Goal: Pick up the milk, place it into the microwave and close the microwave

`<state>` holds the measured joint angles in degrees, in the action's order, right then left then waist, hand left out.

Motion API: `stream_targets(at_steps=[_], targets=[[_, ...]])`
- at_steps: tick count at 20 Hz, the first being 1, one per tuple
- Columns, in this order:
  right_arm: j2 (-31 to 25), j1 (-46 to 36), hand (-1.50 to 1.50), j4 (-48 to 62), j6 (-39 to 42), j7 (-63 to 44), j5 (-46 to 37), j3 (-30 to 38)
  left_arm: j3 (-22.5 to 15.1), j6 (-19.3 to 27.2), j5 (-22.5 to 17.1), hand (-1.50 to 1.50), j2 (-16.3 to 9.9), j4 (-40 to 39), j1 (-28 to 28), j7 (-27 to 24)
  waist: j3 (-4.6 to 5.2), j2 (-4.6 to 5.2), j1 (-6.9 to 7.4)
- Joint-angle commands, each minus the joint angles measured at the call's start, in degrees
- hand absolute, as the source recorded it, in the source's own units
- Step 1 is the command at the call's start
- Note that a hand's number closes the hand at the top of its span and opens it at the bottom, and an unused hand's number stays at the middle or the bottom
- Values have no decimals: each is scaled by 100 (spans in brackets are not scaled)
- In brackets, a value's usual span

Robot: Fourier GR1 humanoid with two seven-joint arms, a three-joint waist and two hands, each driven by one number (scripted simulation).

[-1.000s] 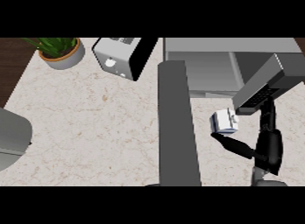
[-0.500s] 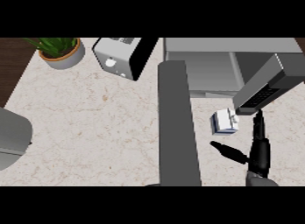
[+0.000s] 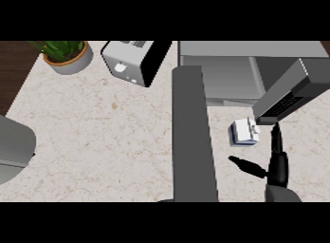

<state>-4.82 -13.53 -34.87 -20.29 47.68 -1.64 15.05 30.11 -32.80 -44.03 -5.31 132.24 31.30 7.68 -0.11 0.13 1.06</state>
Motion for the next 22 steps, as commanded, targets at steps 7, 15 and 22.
stream_targets(at_steps=[7, 15, 22], targets=[[-326, -1014, -150, 1943, 685, 1128, 340, 587, 117, -283, -214, -150, 191, 133, 14, 34, -7, 26, 49], [-393, -1124, 150, 2295, 1210, 1536, 227, 497, 101, -18, -544, -150, -46, 405, -20, 393, -15, 46, 79], [-253, -1440, 150, 2253, 1158, 1813, 267, 602, 164, -630, -451, -150, 312, 71, 229, 77, -11, 40, 128]])
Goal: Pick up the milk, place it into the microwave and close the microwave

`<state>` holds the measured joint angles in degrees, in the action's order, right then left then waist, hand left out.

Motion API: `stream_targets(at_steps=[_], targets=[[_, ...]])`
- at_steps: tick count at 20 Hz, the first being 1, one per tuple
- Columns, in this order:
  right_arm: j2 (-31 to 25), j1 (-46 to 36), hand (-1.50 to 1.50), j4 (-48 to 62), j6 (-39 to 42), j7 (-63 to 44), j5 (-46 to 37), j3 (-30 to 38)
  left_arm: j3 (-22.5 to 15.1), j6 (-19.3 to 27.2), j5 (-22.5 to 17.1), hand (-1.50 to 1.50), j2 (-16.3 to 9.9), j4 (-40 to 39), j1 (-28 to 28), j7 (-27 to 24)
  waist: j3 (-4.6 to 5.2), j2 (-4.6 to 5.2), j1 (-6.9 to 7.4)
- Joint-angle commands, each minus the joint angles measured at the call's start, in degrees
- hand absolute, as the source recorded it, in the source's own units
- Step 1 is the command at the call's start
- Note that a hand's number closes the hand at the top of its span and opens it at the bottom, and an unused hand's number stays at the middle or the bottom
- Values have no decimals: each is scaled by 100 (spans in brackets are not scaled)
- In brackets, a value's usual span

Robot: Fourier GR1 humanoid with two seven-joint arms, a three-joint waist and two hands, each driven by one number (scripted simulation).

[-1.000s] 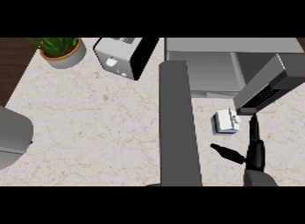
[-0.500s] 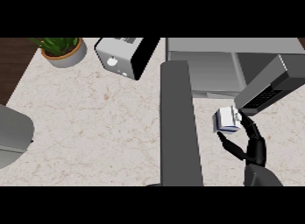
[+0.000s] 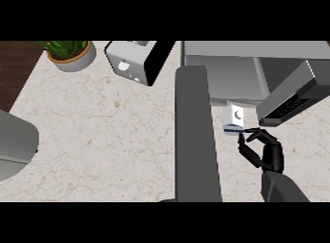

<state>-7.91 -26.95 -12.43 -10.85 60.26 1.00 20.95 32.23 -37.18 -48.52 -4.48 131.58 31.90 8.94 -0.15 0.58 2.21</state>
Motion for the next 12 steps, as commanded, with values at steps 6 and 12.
stream_targets(at_steps=[6, 12], targets=[[144, -24, 150, -10, 1117, 666, -490, -583, 14, 114, -30, -150, -60, 106, -189, 130, -3, -13, -70], [102, -8, 150, -24, 1192, 693, -628, -733, 226, -5, -274, -150, -42, 25, 31, 243, 4, -32, -85]])
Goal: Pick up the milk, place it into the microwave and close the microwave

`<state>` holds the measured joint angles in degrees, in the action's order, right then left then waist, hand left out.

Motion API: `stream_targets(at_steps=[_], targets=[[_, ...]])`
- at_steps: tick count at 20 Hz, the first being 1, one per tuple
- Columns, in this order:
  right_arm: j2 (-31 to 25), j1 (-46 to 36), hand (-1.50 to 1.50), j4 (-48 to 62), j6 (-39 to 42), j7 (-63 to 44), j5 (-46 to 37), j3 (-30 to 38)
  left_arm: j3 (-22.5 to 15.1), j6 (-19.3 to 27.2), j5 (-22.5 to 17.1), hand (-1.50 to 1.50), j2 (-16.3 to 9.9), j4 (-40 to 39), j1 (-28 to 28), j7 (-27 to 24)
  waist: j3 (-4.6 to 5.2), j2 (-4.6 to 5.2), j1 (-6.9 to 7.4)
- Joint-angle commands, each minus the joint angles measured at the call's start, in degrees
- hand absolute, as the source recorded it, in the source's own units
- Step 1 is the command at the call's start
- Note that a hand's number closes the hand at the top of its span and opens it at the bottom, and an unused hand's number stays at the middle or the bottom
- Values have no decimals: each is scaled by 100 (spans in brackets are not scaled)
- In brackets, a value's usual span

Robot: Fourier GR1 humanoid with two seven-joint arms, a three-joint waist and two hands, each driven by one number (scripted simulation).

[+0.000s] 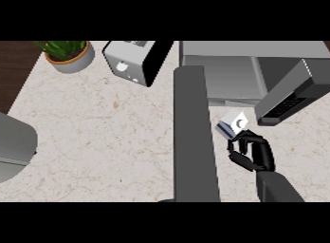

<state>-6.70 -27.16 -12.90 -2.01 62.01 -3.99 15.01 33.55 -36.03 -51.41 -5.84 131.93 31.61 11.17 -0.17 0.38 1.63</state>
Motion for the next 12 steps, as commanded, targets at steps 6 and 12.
stream_targets(at_steps=[6, 12], targets=[[130, -554, 150, -50, -343, 276, -243, -165, 205, 88, -154, -150, -143, 23, -162, 234, 3, 6, -17], [-158, -1221, 150, -83, -340, -444, -257, -136, 300, 117, -106, -150, -260, -212, -509, 327, 8, 2, -40]])
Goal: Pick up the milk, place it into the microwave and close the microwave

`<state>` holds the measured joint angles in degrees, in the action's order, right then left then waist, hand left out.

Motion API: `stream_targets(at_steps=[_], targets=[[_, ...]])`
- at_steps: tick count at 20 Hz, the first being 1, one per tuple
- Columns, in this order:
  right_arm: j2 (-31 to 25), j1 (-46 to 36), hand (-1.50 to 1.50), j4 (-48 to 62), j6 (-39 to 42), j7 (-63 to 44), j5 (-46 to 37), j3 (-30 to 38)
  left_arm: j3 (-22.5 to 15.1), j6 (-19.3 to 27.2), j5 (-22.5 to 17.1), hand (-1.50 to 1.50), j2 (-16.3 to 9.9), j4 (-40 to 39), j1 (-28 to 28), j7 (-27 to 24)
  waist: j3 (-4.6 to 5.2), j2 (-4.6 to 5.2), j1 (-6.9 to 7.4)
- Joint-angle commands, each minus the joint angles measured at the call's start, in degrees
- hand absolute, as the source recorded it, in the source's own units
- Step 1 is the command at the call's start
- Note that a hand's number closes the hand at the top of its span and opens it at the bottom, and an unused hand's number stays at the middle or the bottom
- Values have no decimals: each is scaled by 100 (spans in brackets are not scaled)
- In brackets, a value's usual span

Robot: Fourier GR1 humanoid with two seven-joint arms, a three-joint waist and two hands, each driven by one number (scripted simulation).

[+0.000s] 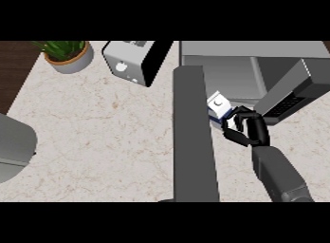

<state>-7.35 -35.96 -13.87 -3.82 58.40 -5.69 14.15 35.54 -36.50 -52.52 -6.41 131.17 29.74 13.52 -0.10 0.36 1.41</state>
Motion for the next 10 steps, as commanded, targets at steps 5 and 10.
stream_targets(at_steps=[5, 10], targets=[[-543, -1037, 150, 348, -38, -565, 36, 189, -61, 93, -11, -150, -37, -3, -307, 147, -9, 68, 139], [-606, -1357, 150, 607, -198, -919, -117, 107, -209, -263, 379, -150, 166, -332, -361, 99, -7, 96, 206]])
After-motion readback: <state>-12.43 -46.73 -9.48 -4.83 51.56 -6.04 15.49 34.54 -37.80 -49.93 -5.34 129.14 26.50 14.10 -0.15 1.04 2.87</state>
